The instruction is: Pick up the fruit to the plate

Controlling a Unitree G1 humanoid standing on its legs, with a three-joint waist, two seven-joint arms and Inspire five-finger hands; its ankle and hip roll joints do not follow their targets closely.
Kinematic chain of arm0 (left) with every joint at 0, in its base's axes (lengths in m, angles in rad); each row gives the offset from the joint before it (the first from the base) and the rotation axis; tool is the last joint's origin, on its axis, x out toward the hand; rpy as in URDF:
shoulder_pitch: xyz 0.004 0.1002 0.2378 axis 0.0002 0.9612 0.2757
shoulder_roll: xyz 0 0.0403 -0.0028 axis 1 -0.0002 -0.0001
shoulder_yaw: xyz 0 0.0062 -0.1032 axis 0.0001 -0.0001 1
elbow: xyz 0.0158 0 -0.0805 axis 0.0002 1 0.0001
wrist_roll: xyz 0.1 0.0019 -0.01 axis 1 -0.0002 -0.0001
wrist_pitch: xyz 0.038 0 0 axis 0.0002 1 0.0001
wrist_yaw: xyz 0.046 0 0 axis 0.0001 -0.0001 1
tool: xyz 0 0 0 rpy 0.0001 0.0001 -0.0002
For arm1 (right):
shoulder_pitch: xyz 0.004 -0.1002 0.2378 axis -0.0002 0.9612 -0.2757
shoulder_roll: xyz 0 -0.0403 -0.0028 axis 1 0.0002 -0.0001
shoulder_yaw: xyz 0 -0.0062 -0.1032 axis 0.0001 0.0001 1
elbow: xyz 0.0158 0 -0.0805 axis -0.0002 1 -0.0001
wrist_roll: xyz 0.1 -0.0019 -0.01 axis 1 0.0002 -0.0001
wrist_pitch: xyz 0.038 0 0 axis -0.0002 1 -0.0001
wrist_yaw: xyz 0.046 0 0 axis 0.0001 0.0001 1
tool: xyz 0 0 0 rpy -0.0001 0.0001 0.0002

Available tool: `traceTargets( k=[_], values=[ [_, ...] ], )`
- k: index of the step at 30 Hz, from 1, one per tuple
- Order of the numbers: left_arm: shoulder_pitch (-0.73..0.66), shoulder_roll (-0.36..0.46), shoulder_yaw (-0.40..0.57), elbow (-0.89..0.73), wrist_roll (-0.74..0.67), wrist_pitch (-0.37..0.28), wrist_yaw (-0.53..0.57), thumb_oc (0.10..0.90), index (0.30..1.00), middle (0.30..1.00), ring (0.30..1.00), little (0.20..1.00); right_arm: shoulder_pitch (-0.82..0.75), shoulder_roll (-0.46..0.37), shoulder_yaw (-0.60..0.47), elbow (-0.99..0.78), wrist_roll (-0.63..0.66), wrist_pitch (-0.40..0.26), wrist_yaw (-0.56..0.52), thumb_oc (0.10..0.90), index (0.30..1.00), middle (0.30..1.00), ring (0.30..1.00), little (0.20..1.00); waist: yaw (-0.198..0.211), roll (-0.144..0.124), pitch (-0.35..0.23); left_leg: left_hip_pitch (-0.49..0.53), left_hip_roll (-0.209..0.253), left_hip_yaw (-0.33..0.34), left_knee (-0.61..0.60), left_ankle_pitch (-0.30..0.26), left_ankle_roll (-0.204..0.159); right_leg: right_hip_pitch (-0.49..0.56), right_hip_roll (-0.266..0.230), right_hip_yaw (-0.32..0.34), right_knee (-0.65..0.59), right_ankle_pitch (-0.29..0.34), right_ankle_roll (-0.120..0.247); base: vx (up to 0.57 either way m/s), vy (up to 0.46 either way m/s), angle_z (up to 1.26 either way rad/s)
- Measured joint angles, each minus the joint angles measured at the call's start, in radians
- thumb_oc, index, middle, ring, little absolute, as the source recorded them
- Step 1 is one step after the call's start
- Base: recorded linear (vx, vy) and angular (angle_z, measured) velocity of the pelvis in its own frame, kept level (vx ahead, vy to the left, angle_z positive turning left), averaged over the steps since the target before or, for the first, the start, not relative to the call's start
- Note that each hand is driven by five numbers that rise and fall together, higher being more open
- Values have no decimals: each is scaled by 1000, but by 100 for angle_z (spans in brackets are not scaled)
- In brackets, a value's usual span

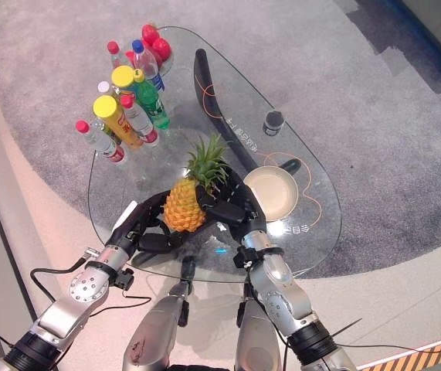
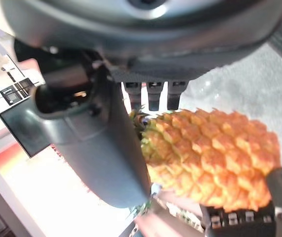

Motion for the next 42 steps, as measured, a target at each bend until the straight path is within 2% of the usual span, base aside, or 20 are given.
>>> traceTargets(
  k=[4, 8, 14, 21, 26, 29, 31, 32, 35, 42],
  values=[
    [-10, 14, -1, 0, -4, -8, -21, 100, 300, 300, 300, 200, -3, -29, -1, 8, 27, 0, 61, 800, 900, 900, 900, 900, 1, 0, 0, 0, 0, 0, 0, 0, 0, 0, 0, 0, 1, 0, 0, 8, -1, 0],
    [-44, 62, -31, 0, -5, -6, -59, 100, 300, 300, 300, 200, -9, -63, -1, 29, 25, -15, 97, 800, 900, 900, 900, 900, 0, 0, 0, 0, -1, -1, 1, 0, 0, 0, -1, 0, 1, -1, 1, 8, 3, 0],
    [-81, 85, -48, 0, -37, 5, -114, 100, 300, 300, 300, 200, -9, -100, -2, 36, -13, -53, 100, 800, 900, 900, 900, 900, -2, 0, 0, 0, -3, -1, 1, 0, 0, 0, -3, 0, 1, -1, 1, 0, 0, 0],
    [-109, 89, -70, 0, -63, 5, -159, 100, 300, 300, 300, 200, -9, -113, -19, 66, 28, -111, 194, 800, 900, 900, 900, 900, -3, 0, 0, 1, -3, -1, 1, 0, 0, 2, -4, 0, 0, -1, 1, 4, 0, 0],
    [-112, 89, -69, 0, -63, 3, -177, 100, 300, 300, 300, 200, -3, -109, -22, 67, 29, -142, 195, 800, 900, 900, 900, 900, -4, 0, 0, 1, -4, -1, 1, 0, 0, 2, -5, 0, 0, -1, 1, 0, 0, 0],
    [-120, 88, -77, 0, -63, 3, -181, 100, 300, 300, 300, 200, -2, -84, -22, 67, 10, -175, 128, 800, 900, 900, 900, 900, -8, 0, 0, 1, -4, 1, 2, 0, 0, 1, -5, 1, 0, -1, 1, 0, 0, 0],
    [-130, 88, -97, 0, -62, 6, -182, 100, 300, 300, 300, 200, -1, -54, -24, 67, 7, -194, 81, 160, 352, 352, 352, 260, -10, 0, 0, 0, -5, 2, 1, 0, 0, -1, -6, 2, 0, -1, 1, 0, 0, 0],
    [-133, 88, -102, 0, -62, 6, -182, 100, 300, 300, 300, 200, -1, -48, -24, 67, 7, -199, 71, 100, 300, 300, 300, 200, -10, 0, 0, 0, -5, 2, 1, 0, 0, -1, -6, 2, 0, -1, 2, 0, 0, 0],
    [-135, 81, -113, 0, -61, 7, -182, 100, 300, 300, 300, 200, -1, -21, -32, 67, 9, -203, 39, 100, 300, 300, 300, 200, -19, 0, 0, -1, -6, 3, -1, 0, 0, -3, -6, 3, -1, -1, 2, 0, 0, 0],
    [-137, 78, -134, 0, -56, 8, -183, 100, 300, 300, 300, 200, -3, -21, -34, 73, 5, -203, 27, 100, 300, 300, 300, 200, -31, 0, 0, -5, -5, 5, -2, 0, 0, -10, -6, 4, 0, -1, 2, 0, 0, 0]
  ],
)
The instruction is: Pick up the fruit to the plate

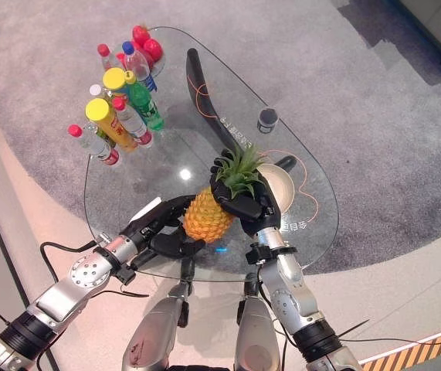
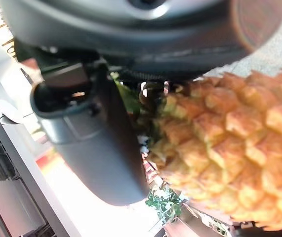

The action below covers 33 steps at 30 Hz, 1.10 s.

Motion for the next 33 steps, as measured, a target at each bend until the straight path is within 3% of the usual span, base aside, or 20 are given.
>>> traceTargets(
  k=[18, 20, 21, 33],
  values=[
    [0, -11, -15, 2, 9, 17, 5, 100, 300, 300, 300, 200, 1, 0, 1, 14, -11, 0, -16, 100, 300, 300, 300, 200, 1, 0, 0, -10, -1, 1, 1, 0, 0, -16, -1, 1, 13, -4, 3, 0, 0, 0],
    [-3, -12, -17, 2, 9, 28, 5, 523, 662, 662, 662, 623, -1, 1, 1, 23, -14, 0, -17, 100, 300, 300, 300, 200, 1, 0, 0, -11, -1, 1, 1, 0, 0, -16, -1, 1, 13, -4, 3, 0, 0, 0],
    [-3, -13, -17, 2, 9, 33, 5, 800, 900, 900, 900, 900, -1, 1, 2, 25, -17, 0, -19, 100, 300, 300, 300, 200, 1, 0, 0, -11, -1, 1, 1, 0, 0, -16, -1, 1, 13, -4, 3, 0, 0, 0],
    [14, -18, -20, 46, 25, 76, 4, 800, 900, 900, 900, 900, -7, 0, -8, 26, -28, -31, -23, 100, 300, 300, 300, 200, 2, 0, 0, -11, 0, 1, 1, 0, 0, -16, 0, 0, 12, -4, 4, 0, 0, 0]
  ],
)
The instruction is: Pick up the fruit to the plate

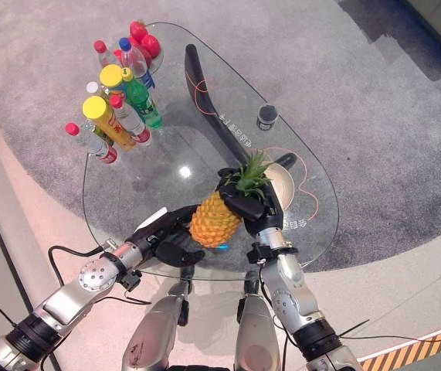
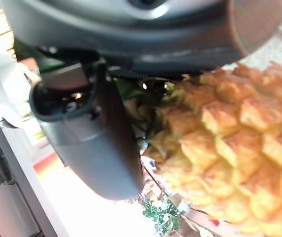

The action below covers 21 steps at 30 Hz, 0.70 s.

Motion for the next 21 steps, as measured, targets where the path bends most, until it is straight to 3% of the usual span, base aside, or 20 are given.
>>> traceTargets(
  k=[9, 17, 21],
  values=[
    [22, -4, 1, 3, 4, 32, -1, 800, 900, 900, 900, 900, 0, -1, -1, 0, -60, 0, -6, 100, 300, 300, 300, 200, 0, 0, 0, 3, 1, 0, 0, 0, 0, 4, 1, -1, -1, 0, 0, 0, 0, 0],
    [38, -34, 1, 92, 3, 74, 19, 800, 900, 900, 900, 900, -9, -53, -40, -36, -297, 2, -117, 100, 300, 300, 300, 200, -2, -2, 0, 3, 4, 0, 0, 0, 0, 4, 4, -1, -4, 1, -1, 0, 0, 0],
    [47, -70, 1, 185, -1, 93, 51, 800, 900, 900, 900, 900, -48, -93, -76, -49, -430, 38, -187, 100, 300, 300, 300, 200, -7, -4, 1, 3, 6, 5, 0, 0, 0, 1, 6, 2, -3, 2, -2, -9, 3, -3]
  ],
)
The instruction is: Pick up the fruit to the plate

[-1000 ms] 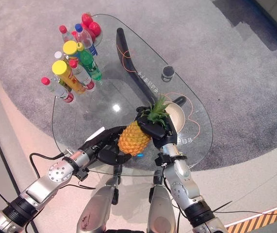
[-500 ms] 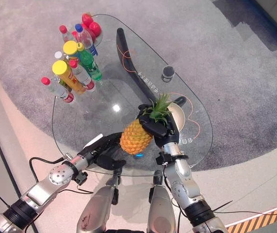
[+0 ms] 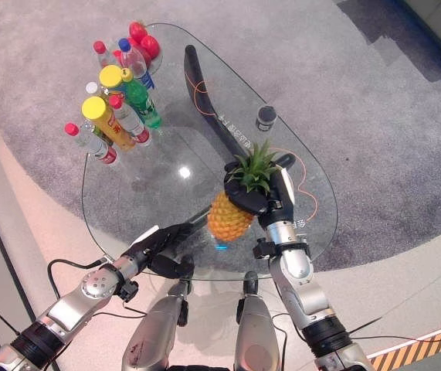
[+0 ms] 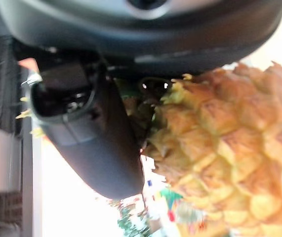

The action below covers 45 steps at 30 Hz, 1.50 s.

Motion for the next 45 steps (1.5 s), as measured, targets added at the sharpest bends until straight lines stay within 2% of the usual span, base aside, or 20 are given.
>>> traceTargets(
  k=[6, 11, 15, 18, 24, 30, 36, 45],
  values=[
    [15, -24, -32, 136, -11, 5, 40, 800, 900, 900, 900, 900, -51, -29, -38, 0, -57, 28, -100, 100, 300, 300, 300, 200, -2, -6, 3, -21, 4, 6, 3, 0, 0, -25, 5, 8, 6, 1, -2, -20, 0, -4],
    [15, -76, -25, 271, -70, -8, 88, 800, 900, 900, 900, 900, -129, -33, -45, 4, -117, 39, -195, 100, 300, 300, 300, 200, -8, -6, 3, -99, 2, 7, 31, 0, 1, -103, 4, 14, 32, 3, -3, -33, 13, -1],
    [18, -89, -22, 318, -74, -27, 106, 800, 900, 900, 900, 900, -179, -34, -47, 15, -155, 39, -269, 100, 300, 300, 300, 200, 0, -7, 4, -159, 0, 8, 55, 0, 1, -166, 3, 17, 64, 2, -4, -64, 20, 0],
    [17, -89, -20, 320, -92, -48, 108, 800, 900, 900, 900, 900, -218, -34, -48, 21, -181, 43, -338, 100, 300, 300, 300, 200, 6, -6, 4, -208, -1, 7, 74, 2, 1, -219, 3, 20, 88, 2, -4, -42, 4, 1],
    [17, -91, -15, 306, -129, -71, 133, 800, 900, 900, 900, 900, -302, -33, -45, 80, -312, 60, -526, 100, 300, 300, 300, 200, 10, -5, 4, -306, -4, 4, 105, 6, 1, -323, 2, 22, 134, 2, -8, -40, -11, 1],
    [17, -75, 3, 249, -159, -70, 148, 800, 900, 900, 900, 900, -370, -36, -54, 164, -345, 62, -690, 100, 300, 300, 300, 200, 25, 0, 4, -367, -4, 4, 104, 15, 2, -390, 3, 23, 145, 5, -12, -44, 24, -1],
    [9, -69, -3, 205, -202, -69, 173, 800, 900, 900, 900, 900, -434, -35, -51, 219, -388, 62, -762, 100, 300, 300, 300, 200, 40, 15, 7, -409, -9, 3, 104, 20, 3, -431, -2, 23, 148, 5, -11, -13, 15, 1],
    [9, -69, -4, 186, -206, -75, 197, 800, 900, 900, 900, 900, -466, -33, -40, 301, -426, 34, -817, 100, 300, 300, 300, 200, 60, 17, 7, -438, -16, 2, 104, 25, 1, -462, -9, 22, 158, 4, -8, 0, 0, 0]
  ],
)
